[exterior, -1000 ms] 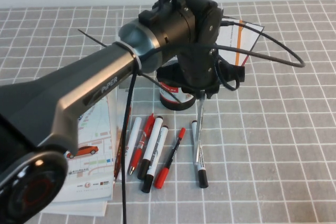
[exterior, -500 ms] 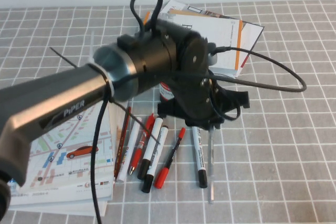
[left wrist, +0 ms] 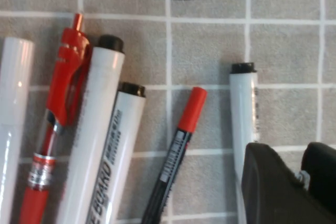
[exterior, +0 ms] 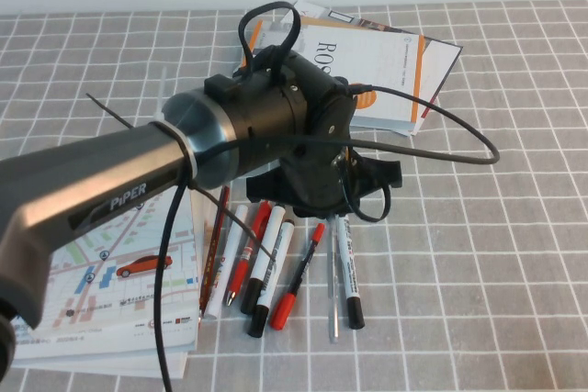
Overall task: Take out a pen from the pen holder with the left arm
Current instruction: 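Take a marker out of the pen holder and lay it on the table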
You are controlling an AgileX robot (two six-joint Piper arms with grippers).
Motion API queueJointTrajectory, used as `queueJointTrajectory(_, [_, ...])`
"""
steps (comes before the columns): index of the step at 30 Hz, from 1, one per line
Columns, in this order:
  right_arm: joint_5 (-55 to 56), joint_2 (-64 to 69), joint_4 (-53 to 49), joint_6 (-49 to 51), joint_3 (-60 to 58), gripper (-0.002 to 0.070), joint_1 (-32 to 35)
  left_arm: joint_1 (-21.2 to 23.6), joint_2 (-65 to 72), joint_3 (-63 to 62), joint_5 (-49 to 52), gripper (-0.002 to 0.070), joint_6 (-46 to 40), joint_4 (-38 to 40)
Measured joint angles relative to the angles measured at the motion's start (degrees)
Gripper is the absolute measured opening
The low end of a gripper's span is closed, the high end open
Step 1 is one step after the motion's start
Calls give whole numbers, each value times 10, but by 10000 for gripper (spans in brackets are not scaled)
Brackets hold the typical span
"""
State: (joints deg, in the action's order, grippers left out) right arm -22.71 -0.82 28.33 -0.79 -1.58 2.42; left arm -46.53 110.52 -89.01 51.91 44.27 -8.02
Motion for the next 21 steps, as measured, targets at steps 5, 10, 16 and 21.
queueJointTrajectory(5, [0,0,0,0,0,-13,0,12,11,0,3,97,-1,1])
queueJointTrajectory(10, [0,0,0,-1,0,-13,0,16,24,0,4,97,-6,3])
queueJointTrajectory(16, [0,0,0,-1,0,-13,0,16,47,0,-5,97,-35,21])
queueJointTrajectory(21, [0,0,0,-1,0,-13,0,16,52,1,-36,109,-43,33])
